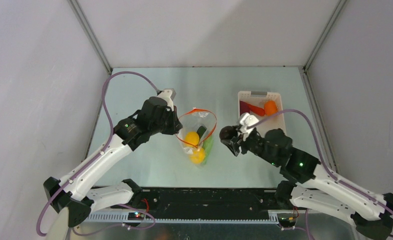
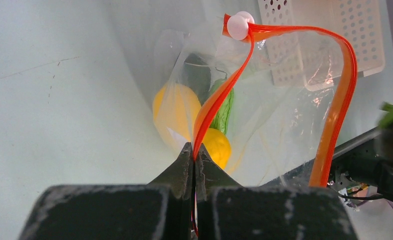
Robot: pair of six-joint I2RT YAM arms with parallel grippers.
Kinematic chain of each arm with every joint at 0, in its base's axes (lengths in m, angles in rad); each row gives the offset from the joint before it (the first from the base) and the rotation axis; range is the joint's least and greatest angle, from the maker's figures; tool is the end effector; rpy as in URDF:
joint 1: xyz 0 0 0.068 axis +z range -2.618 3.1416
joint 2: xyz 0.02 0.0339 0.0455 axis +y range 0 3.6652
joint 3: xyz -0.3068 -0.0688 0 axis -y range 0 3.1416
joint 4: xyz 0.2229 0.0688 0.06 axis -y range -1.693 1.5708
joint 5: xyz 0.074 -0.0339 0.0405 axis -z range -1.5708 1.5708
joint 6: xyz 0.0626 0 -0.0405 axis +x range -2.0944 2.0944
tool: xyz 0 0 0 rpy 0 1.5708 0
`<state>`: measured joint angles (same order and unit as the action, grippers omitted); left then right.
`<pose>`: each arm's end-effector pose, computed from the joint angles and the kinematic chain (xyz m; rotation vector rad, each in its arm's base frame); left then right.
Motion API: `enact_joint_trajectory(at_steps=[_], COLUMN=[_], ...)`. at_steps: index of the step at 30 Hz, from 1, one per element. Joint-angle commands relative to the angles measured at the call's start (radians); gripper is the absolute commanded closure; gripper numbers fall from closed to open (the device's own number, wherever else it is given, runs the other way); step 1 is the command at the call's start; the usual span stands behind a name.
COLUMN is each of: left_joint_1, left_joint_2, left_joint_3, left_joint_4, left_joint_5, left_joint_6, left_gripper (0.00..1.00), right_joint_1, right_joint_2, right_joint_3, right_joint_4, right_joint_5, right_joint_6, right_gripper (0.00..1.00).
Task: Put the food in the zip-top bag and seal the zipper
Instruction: Pick up the fake fruit from the center of the board, then place the fake fruit in the zipper food storage bag.
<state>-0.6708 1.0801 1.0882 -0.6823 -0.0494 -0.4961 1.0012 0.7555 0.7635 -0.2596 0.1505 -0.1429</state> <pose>0.1621 -0.1247 0.3607 0.1740 2.3008 -0.5637 0.0892 0.1218 0.3518 -0.9065 1.6067 0.4680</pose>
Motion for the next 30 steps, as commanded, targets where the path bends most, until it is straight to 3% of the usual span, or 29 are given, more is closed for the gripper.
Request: enact_joint_trajectory(at_steps=[1,4,8,13,15,17,18,20,25,30], left_joint_1=[0.004,0.003,0.003,0.004,0.003,0.002,0.003,0.002,0.004,0.004], left_joint_2=[-0.002,0.0,-0.001,-0.009,-0.011,-0.013,-0.014,-0.015,-0.009,-0.009], left_joint_3=[0.014,0.012,0.012,0.011,0.011,0.012,0.012,0.012,0.013,0.017], left_joint_4=[0.016,0.019,0.02,0.023,0.023,0.023,0.022,0.022,0.019,0.014], left_joint_5=[0.016,0.028,0.041,0.042,0.042,0.042,0.042,0.039,0.039,0.027], left_joint_6=[0.009,0.009,0.013,0.014,0.013,0.015,0.016,0.015,0.019,0.021], left_gripper=[1.0,1.0,1.0,1.0,1.0,1.0,1.0,1.0,1.0,1.0], right_joint_1=[0.005,0.004,0.002,0.0,-0.01,-0.022,-0.028,-0.035,-0.053,-0.135], right_joint_2=[-0.073,-0.032,0.111,0.311,0.361,0.384,0.384,0.378,0.346,0.304], right_joint_3=[0.026,0.026,0.058,0.168,0.181,0.183,0.183,0.183,0.183,0.183], right_joint_4=[0.153,0.36,0.509,0.497,0.503,0.498,0.489,0.464,0.427,0.352], right_joint_5=[-0.09,-0.192,-0.26,-0.175,-0.128,-0.132,-0.135,-0.161,-0.155,-0.039], right_joint_6=[0.01,0.008,0.023,0.037,0.057,0.076,0.086,0.094,0.151,0.267], right_gripper=[0.71,0.71,0.69,0.61,0.54,0.36,0.2,0.03,0.01,0.01])
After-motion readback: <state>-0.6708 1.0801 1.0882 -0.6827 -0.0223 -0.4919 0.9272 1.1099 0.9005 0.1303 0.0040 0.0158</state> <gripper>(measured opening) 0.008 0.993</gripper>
